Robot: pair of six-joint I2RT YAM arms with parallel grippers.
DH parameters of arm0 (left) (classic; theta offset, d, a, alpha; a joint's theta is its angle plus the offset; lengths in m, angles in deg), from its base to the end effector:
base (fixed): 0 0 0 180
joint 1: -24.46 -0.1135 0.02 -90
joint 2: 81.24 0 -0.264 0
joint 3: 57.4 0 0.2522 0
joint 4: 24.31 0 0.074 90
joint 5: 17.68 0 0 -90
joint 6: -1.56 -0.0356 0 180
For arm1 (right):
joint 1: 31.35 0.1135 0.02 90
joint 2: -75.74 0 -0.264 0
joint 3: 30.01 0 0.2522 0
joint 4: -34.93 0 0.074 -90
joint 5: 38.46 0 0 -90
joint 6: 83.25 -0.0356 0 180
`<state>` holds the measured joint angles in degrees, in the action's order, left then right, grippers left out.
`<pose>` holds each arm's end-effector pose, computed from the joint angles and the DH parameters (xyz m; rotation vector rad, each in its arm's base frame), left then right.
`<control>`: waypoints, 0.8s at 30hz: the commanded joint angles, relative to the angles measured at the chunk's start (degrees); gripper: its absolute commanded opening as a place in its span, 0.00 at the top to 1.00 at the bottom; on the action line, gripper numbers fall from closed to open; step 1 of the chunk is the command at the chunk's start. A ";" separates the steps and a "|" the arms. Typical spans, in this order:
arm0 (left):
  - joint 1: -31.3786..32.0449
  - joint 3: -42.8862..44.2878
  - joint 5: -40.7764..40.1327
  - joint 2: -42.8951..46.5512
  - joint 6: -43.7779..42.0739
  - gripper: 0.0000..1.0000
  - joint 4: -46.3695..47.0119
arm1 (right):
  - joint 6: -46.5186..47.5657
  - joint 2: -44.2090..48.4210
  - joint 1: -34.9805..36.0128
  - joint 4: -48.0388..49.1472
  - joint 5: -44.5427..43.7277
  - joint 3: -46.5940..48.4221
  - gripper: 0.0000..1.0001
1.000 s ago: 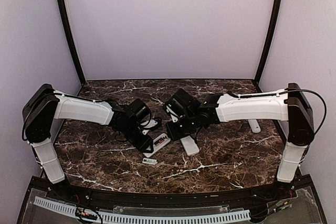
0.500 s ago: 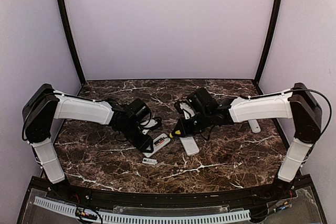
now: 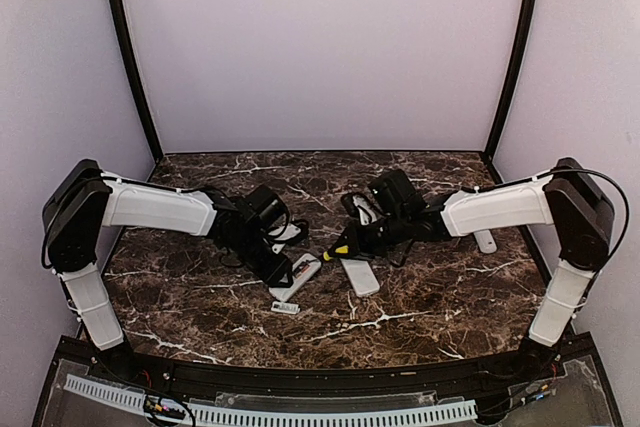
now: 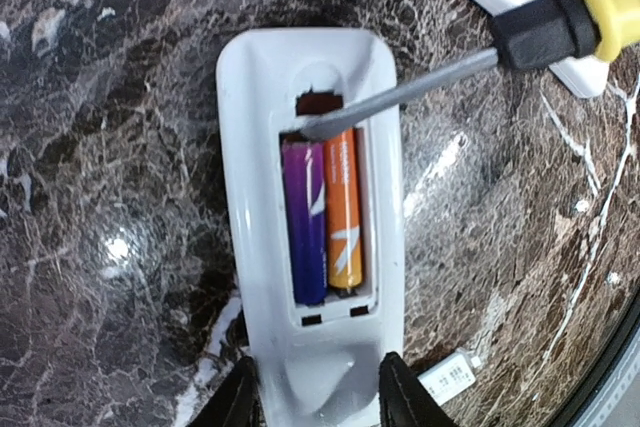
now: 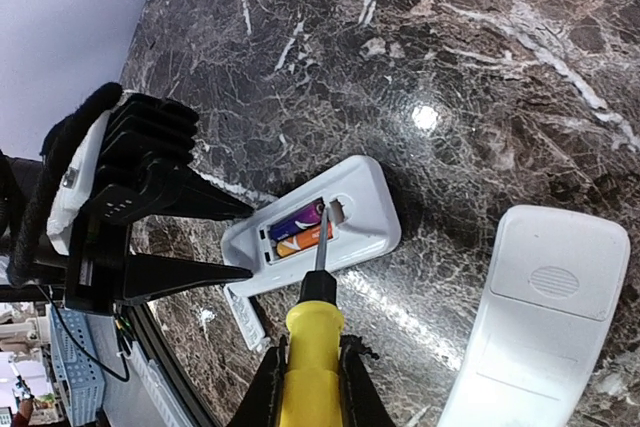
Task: Unload the batteries from the remote control
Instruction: Remove the battery from the remote control without the battery cover.
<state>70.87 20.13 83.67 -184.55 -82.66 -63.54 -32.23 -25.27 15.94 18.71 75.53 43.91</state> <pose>0.2389 -0.2611 0.1620 1.0262 2.5949 -0.5209 0.2420 0.2835 0.1847 -0.4224 2.5528 1.1599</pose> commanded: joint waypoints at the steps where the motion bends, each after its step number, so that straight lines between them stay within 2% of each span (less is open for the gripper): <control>1: 0.25 -1.34 -2.82 -2.34 -0.92 0.62 -2.73 | -3.00 -2.22 2.02 9.70 8.35 -0.47 1.00; 24: 0.34 -1.34 -3.78 -1.81 -0.47 0.59 -2.68 | -2.24 -4.82 2.00 7.94 6.47 1.25 1.00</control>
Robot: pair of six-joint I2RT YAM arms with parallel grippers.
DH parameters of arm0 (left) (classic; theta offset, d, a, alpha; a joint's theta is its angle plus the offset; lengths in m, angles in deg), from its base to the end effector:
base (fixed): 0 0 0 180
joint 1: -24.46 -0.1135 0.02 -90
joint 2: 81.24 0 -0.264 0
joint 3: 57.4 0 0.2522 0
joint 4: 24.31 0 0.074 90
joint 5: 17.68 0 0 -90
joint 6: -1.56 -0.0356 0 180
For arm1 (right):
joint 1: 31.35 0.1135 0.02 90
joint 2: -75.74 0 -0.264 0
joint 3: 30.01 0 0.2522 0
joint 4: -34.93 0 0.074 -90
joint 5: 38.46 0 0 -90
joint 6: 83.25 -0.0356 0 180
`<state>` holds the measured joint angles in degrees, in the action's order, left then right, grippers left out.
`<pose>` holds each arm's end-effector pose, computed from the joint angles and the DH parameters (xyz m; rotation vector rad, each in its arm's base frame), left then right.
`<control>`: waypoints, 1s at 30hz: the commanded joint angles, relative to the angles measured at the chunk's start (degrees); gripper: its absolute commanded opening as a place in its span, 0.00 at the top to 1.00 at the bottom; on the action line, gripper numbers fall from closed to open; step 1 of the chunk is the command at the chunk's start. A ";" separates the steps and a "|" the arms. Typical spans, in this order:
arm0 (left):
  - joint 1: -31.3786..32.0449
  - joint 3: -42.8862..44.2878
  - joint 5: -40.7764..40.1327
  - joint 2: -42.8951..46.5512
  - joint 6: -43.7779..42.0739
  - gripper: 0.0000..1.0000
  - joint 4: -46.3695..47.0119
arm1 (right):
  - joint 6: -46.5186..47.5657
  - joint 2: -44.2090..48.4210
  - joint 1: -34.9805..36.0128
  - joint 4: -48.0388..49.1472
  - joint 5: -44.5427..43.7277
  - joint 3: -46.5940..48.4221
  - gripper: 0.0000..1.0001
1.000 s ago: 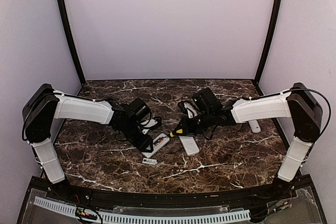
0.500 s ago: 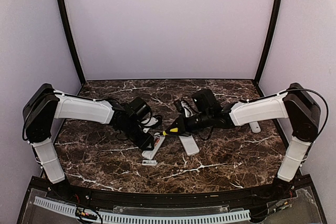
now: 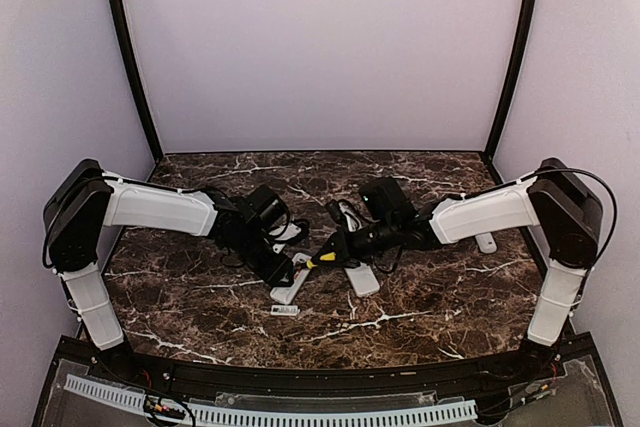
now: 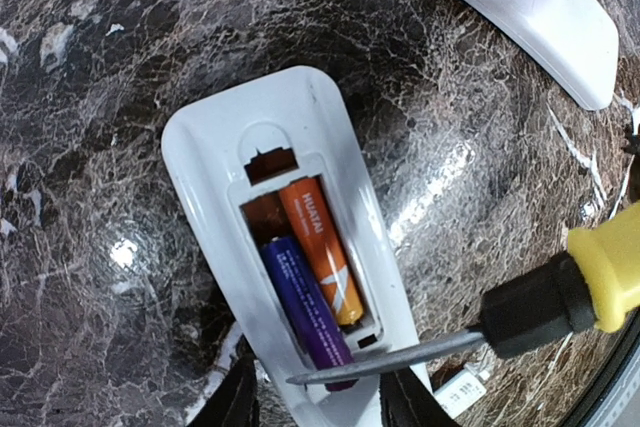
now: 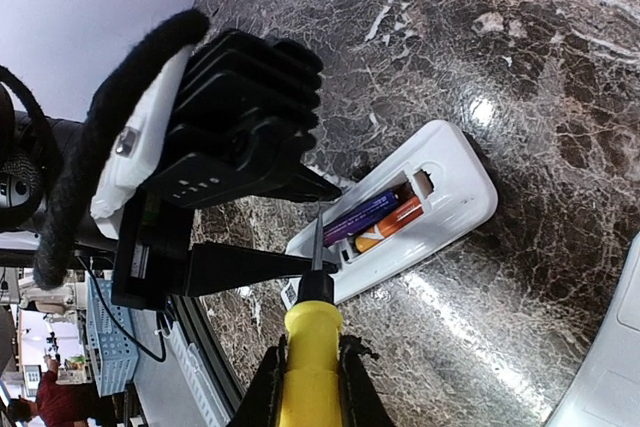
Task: Unload the batteries from the remote control
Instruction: Remove the battery from the remote control without the battery cover.
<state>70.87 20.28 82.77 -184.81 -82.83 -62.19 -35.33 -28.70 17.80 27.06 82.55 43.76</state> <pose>0.2415 -0.2630 0.1622 1.0188 2.5706 -0.5097 0.2376 0.3028 0.1754 -0.4947 2.5101 1.3654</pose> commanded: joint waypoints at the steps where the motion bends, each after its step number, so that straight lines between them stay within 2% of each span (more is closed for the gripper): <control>1: 0.34 -1.55 -2.85 -1.37 -0.15 0.58 -3.93 | 0.85 -1.54 0.09 -0.36 -0.51 1.49 1.00; 9: 0.24 -2.78 -3.46 4.70 2.47 0.33 -3.27 | 2.37 0.63 0.16 -2.72 -1.85 3.34 1.00; 13: 0.24 -4.43 -2.83 8.76 4.94 0.29 -2.83 | 3.74 2.72 0.16 -7.66 -5.23 4.61 1.00; 21: -0.36 -8.02 1.93 14.31 12.80 0.26 0.46 | 2.59 5.37 0.53 -13.73 -10.64 4.39 1.00; 30: -2.55 -14.01 8.23 15.26 21.61 0.29 9.25 | 1.92 3.21 2.68 -15.51 -12.05 6.46 1.00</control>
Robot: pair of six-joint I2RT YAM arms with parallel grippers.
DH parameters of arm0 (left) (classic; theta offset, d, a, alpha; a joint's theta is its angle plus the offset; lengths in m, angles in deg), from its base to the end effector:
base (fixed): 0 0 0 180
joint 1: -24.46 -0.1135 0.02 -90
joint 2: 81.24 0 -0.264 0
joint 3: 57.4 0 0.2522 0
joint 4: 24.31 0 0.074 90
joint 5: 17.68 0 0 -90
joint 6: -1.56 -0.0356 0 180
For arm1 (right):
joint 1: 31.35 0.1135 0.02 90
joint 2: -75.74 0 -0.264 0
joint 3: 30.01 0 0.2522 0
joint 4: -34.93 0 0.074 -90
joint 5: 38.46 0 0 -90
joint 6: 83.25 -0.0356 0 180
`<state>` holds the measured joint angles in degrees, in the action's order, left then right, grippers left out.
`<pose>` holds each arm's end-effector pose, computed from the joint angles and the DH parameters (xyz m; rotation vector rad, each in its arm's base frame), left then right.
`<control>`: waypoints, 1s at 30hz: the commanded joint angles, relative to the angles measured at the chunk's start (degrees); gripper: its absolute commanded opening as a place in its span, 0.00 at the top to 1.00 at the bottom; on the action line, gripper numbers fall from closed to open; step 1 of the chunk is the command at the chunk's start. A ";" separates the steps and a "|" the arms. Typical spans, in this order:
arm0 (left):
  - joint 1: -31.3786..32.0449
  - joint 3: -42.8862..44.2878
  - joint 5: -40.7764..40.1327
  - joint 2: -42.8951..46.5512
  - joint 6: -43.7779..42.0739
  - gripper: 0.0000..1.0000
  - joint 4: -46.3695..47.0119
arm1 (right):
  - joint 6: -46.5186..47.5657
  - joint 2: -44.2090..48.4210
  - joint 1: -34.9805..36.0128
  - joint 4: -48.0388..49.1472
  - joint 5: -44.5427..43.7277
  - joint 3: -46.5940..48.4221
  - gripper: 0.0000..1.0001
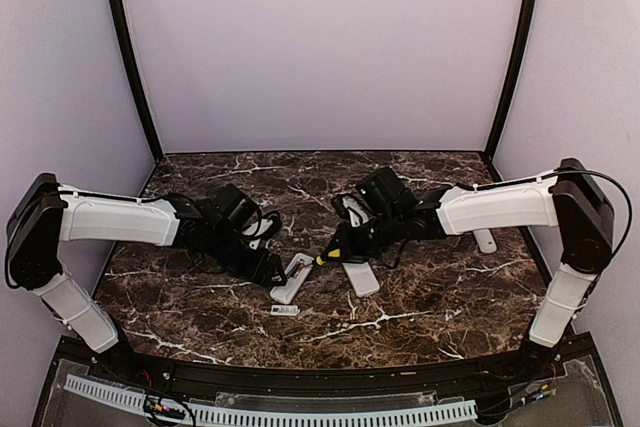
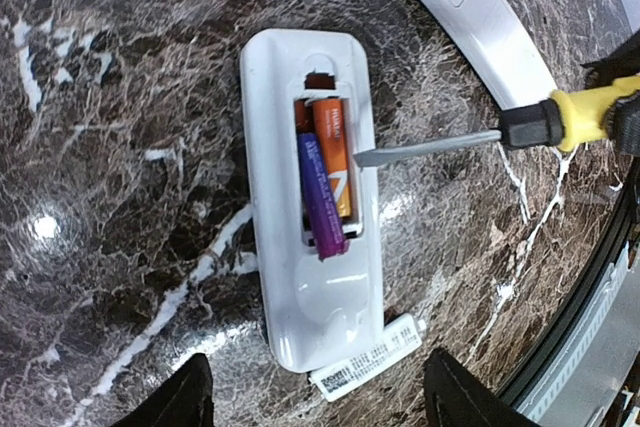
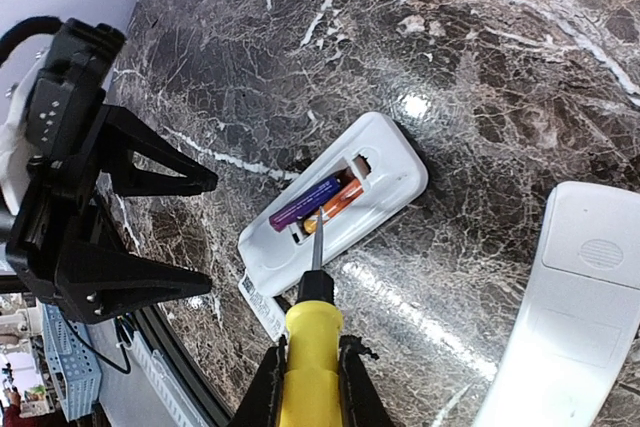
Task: Unload the batteries from the remote control
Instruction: Remove the battery from the remote control without the battery cover.
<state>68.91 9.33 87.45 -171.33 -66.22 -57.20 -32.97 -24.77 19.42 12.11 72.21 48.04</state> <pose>0.2163 -0.2252 0.1874 0.6257 2.6221 -0.7479 0.2285 0.2998 0.2005 -0.4479 2.5891 1.1018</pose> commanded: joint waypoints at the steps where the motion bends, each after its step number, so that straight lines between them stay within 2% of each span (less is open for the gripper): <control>1: -0.59 -3.95 3.80 1.71 5.55 0.30 5.18 | -0.51 -0.79 1.09 -0.46 -1.64 2.23 1.00; 13: -0.61 -6.03 2.78 -0.08 6.14 0.43 8.21 | -0.51 -2.36 1.16 -1.08 -1.55 3.08 1.00; 30: -0.61 -6.04 1.96 -3.25 3.10 0.50 9.70 | -0.49 -4.47 1.26 -0.70 -0.97 4.16 1.00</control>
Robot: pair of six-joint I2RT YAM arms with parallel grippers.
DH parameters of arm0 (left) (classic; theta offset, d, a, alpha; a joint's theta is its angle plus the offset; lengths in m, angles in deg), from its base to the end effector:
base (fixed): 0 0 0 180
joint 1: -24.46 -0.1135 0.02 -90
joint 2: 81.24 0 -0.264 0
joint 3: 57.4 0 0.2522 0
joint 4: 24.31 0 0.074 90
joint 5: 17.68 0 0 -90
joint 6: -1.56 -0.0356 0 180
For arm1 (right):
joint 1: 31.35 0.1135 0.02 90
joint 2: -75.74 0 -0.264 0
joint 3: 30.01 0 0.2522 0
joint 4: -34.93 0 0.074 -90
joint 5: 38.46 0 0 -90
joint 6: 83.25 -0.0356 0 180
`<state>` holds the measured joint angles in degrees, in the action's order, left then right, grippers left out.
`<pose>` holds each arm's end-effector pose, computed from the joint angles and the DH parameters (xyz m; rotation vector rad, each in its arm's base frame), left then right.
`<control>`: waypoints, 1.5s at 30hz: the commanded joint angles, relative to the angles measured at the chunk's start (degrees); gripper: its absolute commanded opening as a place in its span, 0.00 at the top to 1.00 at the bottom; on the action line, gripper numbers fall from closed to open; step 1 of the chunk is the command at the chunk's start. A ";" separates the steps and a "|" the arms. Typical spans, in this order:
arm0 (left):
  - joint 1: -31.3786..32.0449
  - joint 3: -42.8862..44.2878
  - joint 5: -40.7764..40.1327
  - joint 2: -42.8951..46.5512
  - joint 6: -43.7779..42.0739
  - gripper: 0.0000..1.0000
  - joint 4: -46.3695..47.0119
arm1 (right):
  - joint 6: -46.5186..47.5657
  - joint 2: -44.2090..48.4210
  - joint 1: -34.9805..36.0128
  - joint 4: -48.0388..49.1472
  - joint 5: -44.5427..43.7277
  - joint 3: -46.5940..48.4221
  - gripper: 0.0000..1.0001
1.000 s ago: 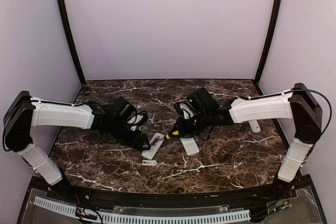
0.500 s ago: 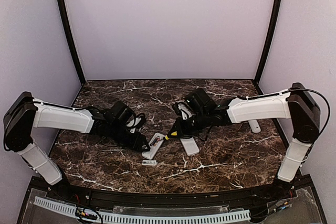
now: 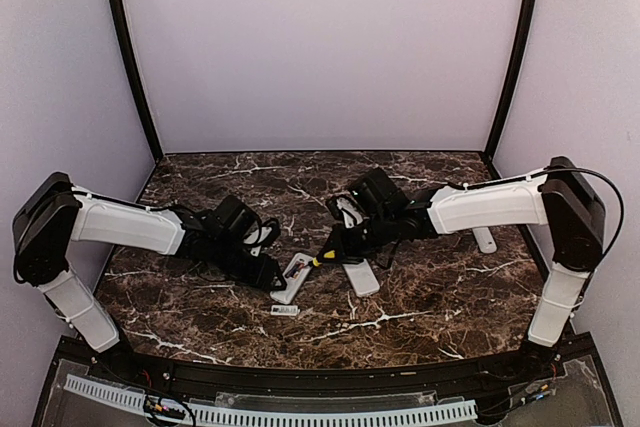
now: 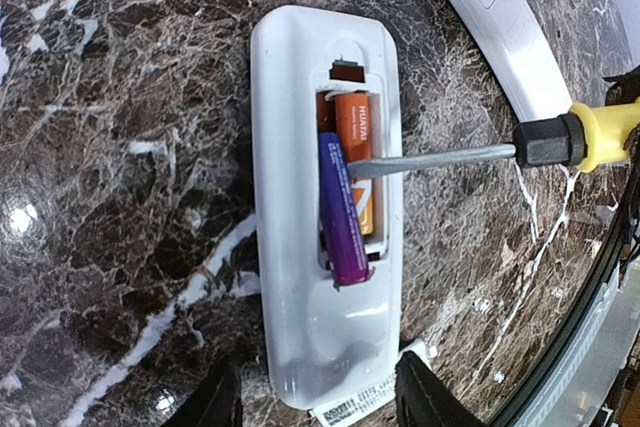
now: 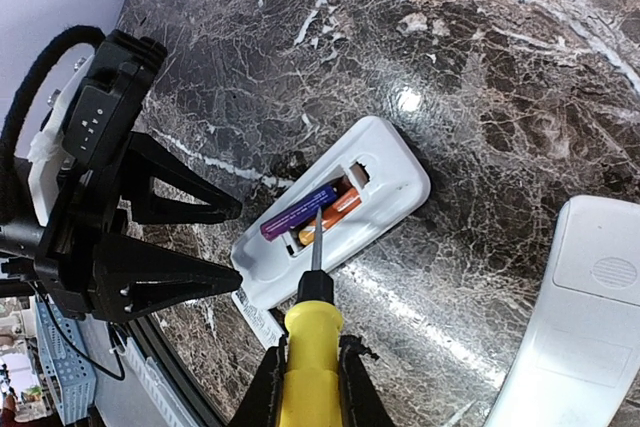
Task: Unload the batteries from the remote control
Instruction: Remove the battery from the remote control without the battery cover.
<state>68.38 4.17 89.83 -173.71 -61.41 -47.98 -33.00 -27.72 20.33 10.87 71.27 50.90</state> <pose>0.2161 -0.2230 0.1598 0.5257 2.6401 -0.8356 0.2313 0.3120 0.1954 -0.4568 2.6110 1.0742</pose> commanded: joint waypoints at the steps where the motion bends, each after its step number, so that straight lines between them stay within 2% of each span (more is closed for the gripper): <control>1: -0.12 -0.88 -0.43 -1.16 -1.84 0.51 0.50 | -0.44 -1.67 0.35 0.43 -0.04 1.35 1.00; 9: -0.07 -0.64 -0.92 -3.20 -3.36 0.62 0.51 | -1.08 -2.95 0.52 -0.13 -0.29 2.81 1.00; 18: -0.07 -0.70 -0.85 -3.99 -3.54 0.64 1.27 | -2.51 -3.06 0.77 -5.17 -1.72 4.82 1.00; 23: -0.07 -0.74 -0.87 -3.50 -2.39 0.64 1.29 | -5.36 -2.51 0.94 -7.32 -0.66 6.04 1.00; 33: -2.02 1.74 1.25 4.41 3.00 0.50 -0.44 | -7.13 0.01 1.14 -8.79 -1.53 7.17 1.00; 40: -5.24 3.23 4.41 3.31 5.95 0.51 2.38 | -8.10 -0.65 1.57 -8.34 -1.22 7.72 1.00; 45: -6.40 4.85 4.75 0.21 6.71 0.56 4.57 | -8.35 -1.70 1.84 -8.39 -0.71 8.29 1.00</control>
<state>62.81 7.50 93.31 -171.52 -56.01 -45.20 -40.58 -29.55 21.47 2.74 70.77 57.26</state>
